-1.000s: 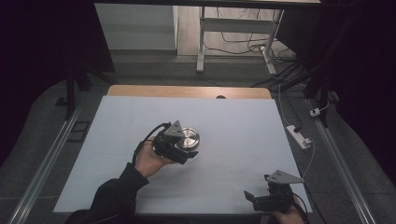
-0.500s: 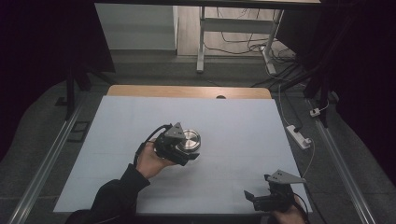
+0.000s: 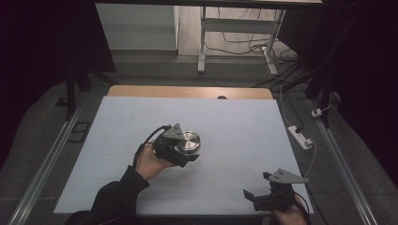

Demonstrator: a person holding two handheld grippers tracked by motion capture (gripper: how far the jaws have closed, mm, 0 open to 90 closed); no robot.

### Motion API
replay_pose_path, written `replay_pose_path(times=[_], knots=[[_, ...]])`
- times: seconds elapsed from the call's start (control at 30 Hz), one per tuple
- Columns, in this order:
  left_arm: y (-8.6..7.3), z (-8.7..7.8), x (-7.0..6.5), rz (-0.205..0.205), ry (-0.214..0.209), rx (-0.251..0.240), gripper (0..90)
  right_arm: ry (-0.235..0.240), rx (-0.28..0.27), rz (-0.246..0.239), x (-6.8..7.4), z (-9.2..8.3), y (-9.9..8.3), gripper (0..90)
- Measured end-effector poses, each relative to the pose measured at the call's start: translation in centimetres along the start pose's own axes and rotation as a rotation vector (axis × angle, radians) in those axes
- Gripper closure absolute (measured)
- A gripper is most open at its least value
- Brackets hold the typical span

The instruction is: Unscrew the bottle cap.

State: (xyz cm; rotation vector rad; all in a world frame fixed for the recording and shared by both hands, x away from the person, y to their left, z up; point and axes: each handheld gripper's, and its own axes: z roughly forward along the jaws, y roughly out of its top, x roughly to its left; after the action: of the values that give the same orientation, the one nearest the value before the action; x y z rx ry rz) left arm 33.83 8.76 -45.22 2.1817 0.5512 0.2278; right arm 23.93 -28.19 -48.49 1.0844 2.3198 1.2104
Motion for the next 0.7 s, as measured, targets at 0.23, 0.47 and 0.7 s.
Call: replay_pose_path(times=[0.23, 0.47, 0.7], knots=[[-0.2, 0.1, 0.0, -0.001, -0.015, 0.005, 15.6, 0.03, -0.005, -0.025, 0.5, 0.2, 0.7, 0.0], [-0.2, 0.0, -0.2, -0.004, -0.018, -0.006, 15.6, 0.058, -0.021, -0.052, 1.0, 0.5, 1.8, 0.0], [-0.2, -0.2, -0.3, 0.0, -0.017, -0.01, 15.6, 0.078, -0.048, -0.075, 1.6, 0.9, 3.1, 0.0]])
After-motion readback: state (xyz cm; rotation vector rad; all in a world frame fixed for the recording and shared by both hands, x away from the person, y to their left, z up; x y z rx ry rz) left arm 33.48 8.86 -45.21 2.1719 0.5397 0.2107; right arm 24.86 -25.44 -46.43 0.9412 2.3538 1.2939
